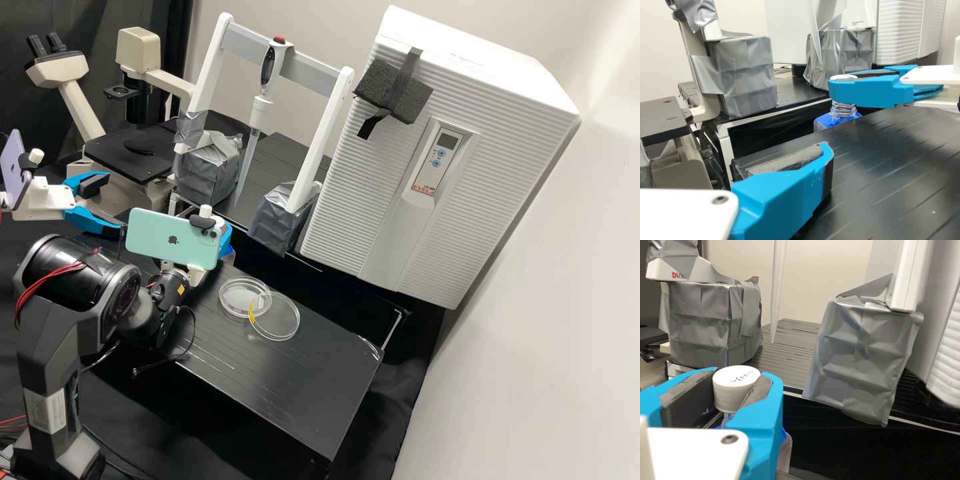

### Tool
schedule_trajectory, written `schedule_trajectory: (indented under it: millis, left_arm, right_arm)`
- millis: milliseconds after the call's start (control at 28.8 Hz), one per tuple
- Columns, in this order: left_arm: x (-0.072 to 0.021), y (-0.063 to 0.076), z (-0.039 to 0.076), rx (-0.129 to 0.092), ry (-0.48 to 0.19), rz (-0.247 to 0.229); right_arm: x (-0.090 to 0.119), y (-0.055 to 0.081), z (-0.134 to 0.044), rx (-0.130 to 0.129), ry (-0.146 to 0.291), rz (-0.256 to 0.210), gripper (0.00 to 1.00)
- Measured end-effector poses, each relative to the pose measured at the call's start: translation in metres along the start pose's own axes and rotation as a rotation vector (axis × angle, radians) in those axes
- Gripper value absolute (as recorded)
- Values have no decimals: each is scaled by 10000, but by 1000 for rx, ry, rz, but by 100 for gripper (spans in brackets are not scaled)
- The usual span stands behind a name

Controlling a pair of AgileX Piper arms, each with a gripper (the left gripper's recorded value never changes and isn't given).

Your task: Close the bottle

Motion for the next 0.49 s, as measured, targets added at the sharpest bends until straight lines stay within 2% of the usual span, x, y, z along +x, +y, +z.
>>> schedule_trajectory:
  millis: [69,104,382,486]
  left_arm:
    - [0,0,0,0,0,0]
    - [0,0,0,0,0,0]
    - [0,0,0,0,0,0]
    - [0,0,0,0,0,0]
  right_arm:
    - [0,1,1,1,-1,1,0]
    - [0,1,1,1,-1,1,100]
    - [0,4,4,-4,-4,4,100]
    - [0,-7,14,-4,-15,-8,100]
